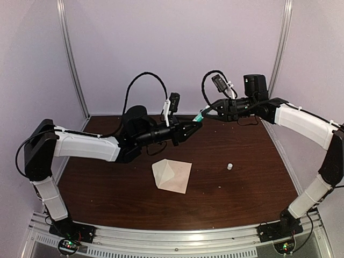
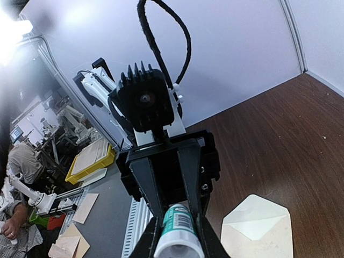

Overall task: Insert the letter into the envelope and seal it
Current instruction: Pass from the right arm to the left, then pass from the left arm to the right

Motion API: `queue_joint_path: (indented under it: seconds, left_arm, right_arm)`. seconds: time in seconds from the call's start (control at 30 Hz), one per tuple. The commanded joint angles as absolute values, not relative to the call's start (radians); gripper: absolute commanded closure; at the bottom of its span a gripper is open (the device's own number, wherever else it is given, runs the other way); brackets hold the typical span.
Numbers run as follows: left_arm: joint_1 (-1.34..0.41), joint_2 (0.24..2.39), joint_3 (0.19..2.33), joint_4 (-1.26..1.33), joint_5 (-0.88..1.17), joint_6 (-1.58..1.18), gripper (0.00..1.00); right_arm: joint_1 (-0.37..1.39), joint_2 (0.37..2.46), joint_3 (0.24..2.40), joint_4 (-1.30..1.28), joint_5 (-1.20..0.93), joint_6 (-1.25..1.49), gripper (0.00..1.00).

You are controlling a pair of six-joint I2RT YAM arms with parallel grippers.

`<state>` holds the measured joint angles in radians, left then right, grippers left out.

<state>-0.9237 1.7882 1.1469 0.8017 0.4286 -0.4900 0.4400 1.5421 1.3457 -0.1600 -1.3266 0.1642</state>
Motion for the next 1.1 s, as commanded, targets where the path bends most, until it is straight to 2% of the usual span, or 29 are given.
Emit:
queue_joint_path:
  seconds: [0.0, 0.27, 0.43, 0.57, 0.7, 0.87, 1.07]
  left_arm:
    - [-0.920, 1.792, 1.180, 0.868, 0.454, -0.494, 0.82]
    - [-0.911, 1.793, 1.168, 0.886, 0.468, -0.510, 0.88]
    - [-0.893, 1.787, 1.143, 0.888, 0.492, -0.540, 0.91]
    - [-0.871, 1.759, 1.104, 0.846, 0.511, -0.538, 0.92]
    - [-0.859, 1.730, 1.091, 0.691, 0.547, -0.489, 0.92]
    - [-0.856, 1.701, 1.109, 0.429, 0.577, -0.422, 0.93]
    - [-0.850, 1.724, 1.197, 0.118, 0.664, -0.408, 0.93]
  right_arm:
    - [0.448, 1.554, 1.332, -0.163, -1.311, 0.141, 0.87]
    - [0.447, 1.567, 1.348, -0.228, -1.289, 0.081, 0.82]
    - [0.440, 1.571, 1.384, -0.303, -1.288, 0.022, 0.66]
    - [0.401, 1.594, 1.497, -0.526, -1.288, -0.146, 0.57]
    - [0.346, 1.626, 1.641, -0.789, -1.229, -0.361, 0.47]
    - [0.382, 1.637, 1.749, -1.053, -0.915, -0.710, 0.46]
    - [0.563, 1.574, 1.615, -1.030, -0.473, -0.887, 0.50]
